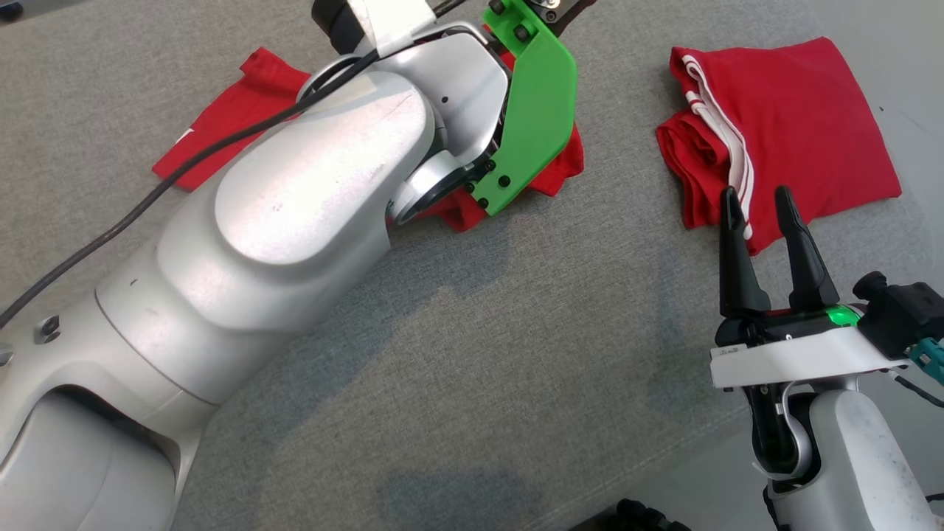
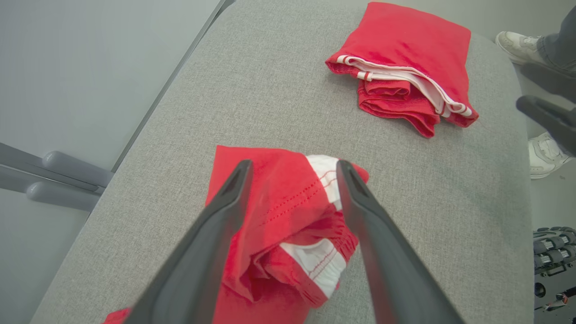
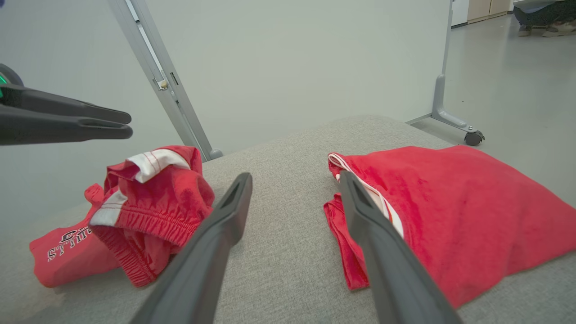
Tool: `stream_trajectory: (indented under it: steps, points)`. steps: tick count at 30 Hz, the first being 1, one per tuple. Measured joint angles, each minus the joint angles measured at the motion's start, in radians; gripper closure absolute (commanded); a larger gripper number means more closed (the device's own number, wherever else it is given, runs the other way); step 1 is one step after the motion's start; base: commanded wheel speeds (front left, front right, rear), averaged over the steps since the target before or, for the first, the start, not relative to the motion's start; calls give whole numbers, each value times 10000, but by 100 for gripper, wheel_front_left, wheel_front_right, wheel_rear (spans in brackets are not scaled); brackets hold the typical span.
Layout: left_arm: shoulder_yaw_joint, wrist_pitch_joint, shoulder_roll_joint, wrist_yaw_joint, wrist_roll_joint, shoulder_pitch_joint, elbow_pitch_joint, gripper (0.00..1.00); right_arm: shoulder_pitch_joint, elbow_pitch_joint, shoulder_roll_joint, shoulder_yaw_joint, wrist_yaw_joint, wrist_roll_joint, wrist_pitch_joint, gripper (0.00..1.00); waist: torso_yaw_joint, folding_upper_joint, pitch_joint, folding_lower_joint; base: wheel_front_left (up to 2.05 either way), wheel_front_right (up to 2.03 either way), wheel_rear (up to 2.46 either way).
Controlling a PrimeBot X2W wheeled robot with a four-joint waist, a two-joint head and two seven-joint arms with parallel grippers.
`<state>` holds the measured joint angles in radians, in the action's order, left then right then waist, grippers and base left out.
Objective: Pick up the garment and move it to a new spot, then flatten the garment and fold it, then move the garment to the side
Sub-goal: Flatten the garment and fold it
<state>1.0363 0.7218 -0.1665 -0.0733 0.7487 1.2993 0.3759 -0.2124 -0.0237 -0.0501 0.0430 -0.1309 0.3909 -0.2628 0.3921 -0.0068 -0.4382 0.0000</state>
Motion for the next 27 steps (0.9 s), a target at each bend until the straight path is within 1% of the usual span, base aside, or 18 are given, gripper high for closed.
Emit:
stream_trajectory:
  steps: [1, 3, 5, 6, 7, 8, 11, 14, 16, 20, 23, 27]
  points:
    - [2, -38, 15, 0, -2, -5, 48, 100, 0, -6, -2, 17, 0, 10, 0, 0, 18, 0, -7, 0, 0, 0, 0]
    - [31, -127, 23, -17, -17, -20, 153, 100, 0, -17, 0, 46, 0, 36, 0, 0, 66, 0, -21, 0, 0, 0, 0]
    - [50, -209, 8, -17, -38, -21, 232, 64, 0, -27, -2, 35, 0, 92, 0, 0, 116, 0, -36, 0, 0, 0, 0]
    - [61, -234, -6, -17, -59, -21, 261, 41, 0, -31, 0, 21, 0, 109, 0, 0, 141, 0, -46, 0, 0, 0, 0]
    - [65, -234, -10, -15, -59, -22, 274, 15, 0, -40, 0, 2, 0, 111, 0, 0, 166, 0, -54, 0, 0, 0, 0]
    - [65, -211, -8, -6, -52, -27, 259, 0, 1, -52, -2, -17, 0, 121, 0, 0, 187, 0, -57, 0, 0, 0, 0]
    - [107, 4, 81, 33, 44, -53, 58, 0, 12, -92, -2, -46, 0, 121, 0, 0, 209, 0, -32, 0, 0, 0, 0]
    - [303, 322, 332, 138, 201, -280, -320, 0, 21, -140, -2, -88, 0, 121, 0, 0, 186, 0, -6, 0, 0, 0, 0]
    - [460, 408, 385, 307, 165, -408, -535, 0, 18, -163, -2, -86, 0, 128, 0, 0, 179, 0, -8, 0, 0, 0, 0]
    - [752, 336, 178, 548, -295, -472, -575, 0, -48, -144, -2, -29, 0, 224, 0, 0, 231, 0, -67, 0, 0, 0, 0]
    - [913, 192, -84, 573, -644, -475, -518, 0, -71, -121, 0, -27, 0, 291, 0, 0, 317, 0, -110, 0, 0, 0, 0]
    - [945, 163, -272, 593, -686, -474, -504, 0, 4, -173, -2, -52, 0, 299, 0, 0, 376, 0, -131, 0, 0, 0, 0]
